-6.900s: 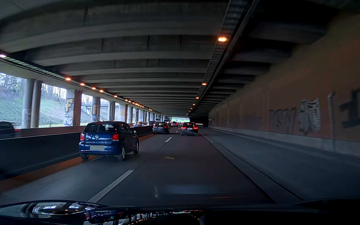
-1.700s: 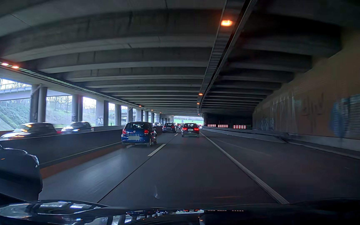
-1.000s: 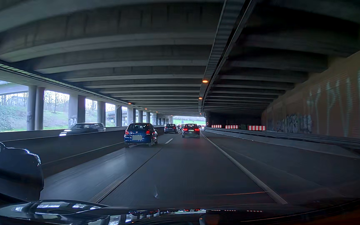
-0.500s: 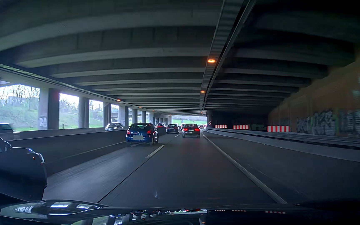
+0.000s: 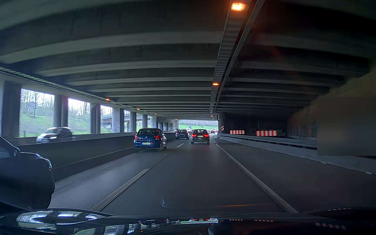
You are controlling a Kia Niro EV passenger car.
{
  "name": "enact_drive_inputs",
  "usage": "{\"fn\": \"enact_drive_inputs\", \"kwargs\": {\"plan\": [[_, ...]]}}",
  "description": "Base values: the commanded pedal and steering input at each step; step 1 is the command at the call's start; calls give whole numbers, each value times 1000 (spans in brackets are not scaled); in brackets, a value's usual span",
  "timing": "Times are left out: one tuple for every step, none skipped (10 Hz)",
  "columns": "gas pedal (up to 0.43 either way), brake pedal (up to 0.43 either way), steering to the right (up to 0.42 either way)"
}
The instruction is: Follow the waypoints while adhering to traffic rules and regulations
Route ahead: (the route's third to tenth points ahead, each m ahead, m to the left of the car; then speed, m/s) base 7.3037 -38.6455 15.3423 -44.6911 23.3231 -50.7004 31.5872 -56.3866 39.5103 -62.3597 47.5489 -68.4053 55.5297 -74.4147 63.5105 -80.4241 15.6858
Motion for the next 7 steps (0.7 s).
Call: {"fn": "enact_drive_inputs", "kwargs": {"plan": [[220,0,-3],[228,0,-2],[228,0,-2],[228,0,-2],[228,0,-1],[228,0,-1],[228,0,-1]]}}
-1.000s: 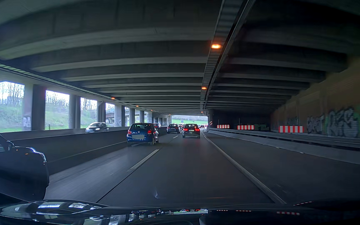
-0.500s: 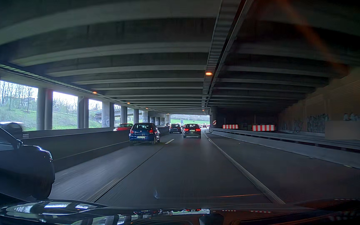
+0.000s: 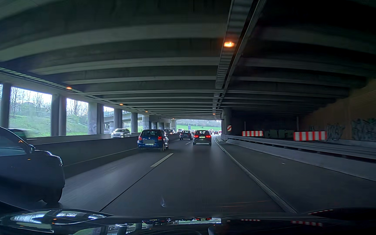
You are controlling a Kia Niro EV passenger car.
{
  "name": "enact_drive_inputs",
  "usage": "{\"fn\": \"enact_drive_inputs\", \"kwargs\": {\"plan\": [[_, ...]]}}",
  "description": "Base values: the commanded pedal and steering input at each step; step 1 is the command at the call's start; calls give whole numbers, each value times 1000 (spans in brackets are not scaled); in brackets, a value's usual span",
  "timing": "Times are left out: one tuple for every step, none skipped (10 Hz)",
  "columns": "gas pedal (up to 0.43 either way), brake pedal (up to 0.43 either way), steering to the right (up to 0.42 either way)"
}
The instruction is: Follow the waypoints while adhering to traffic rules and regulations
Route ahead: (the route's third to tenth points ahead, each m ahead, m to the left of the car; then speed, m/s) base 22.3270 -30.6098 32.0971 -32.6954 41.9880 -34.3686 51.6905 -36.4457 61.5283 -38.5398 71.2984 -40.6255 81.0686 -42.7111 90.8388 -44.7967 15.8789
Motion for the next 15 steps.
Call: {"fn": "enact_drive_inputs", "kwargs": {"plan": [[228,0,0],[228,0,1],[228,0,2],[228,0,4],[228,0,5],[228,0,5],[220,0,5],[220,0,5],[220,0,5],[220,0,5],[220,0,5],[220,0,5],[220,0,6],[220,0,6],[220,0,6]]}}
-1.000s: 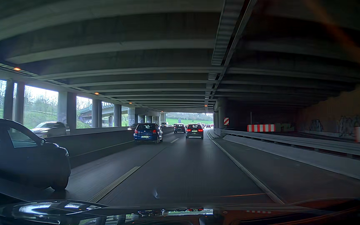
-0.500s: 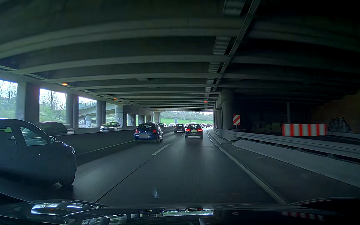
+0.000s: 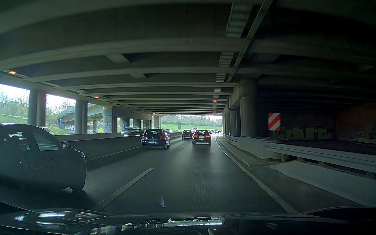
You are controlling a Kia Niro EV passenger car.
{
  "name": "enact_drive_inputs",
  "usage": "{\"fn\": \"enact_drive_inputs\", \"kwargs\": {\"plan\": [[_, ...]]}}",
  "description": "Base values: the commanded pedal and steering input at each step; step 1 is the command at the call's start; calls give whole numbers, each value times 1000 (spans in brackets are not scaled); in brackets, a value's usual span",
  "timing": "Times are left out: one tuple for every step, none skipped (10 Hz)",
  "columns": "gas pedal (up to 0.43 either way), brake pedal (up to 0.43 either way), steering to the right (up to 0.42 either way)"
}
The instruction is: Follow the waypoints while adhering to traffic rules and regulations
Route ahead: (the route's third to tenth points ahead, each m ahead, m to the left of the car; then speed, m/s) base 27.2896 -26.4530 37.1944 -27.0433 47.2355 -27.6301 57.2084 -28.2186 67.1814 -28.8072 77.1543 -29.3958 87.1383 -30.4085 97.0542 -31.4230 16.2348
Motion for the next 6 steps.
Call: {"fn": "enact_drive_inputs", "kwargs": {"plan": [[220,0,6],[209,0,6],[209,0,5],[209,0,5],[209,0,4],[209,0,4]]}}
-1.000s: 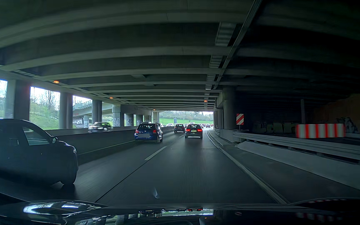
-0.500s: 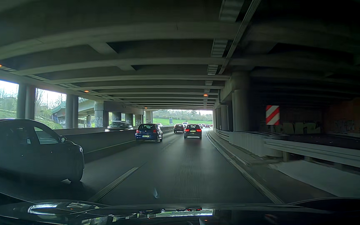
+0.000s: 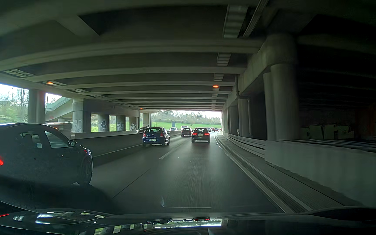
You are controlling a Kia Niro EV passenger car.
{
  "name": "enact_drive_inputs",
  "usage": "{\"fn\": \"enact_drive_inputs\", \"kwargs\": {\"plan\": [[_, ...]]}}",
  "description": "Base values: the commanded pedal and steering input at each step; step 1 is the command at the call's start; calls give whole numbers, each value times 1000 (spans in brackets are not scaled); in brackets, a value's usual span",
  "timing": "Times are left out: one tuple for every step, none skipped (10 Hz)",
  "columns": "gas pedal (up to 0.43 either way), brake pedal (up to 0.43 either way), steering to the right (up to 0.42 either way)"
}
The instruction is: Follow the waypoints while adhering to traffic rules and regulations
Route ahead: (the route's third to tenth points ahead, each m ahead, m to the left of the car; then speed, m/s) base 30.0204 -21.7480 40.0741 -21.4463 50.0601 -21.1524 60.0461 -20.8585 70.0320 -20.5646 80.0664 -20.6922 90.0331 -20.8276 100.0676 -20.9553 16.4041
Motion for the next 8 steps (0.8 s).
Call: {"fn": "enact_drive_inputs", "kwargs": {"plan": [[209,0,4],[209,0,3],[209,0,3],[209,0,4],[209,0,3],[209,0,2],[209,0,2],[209,0,2]]}}
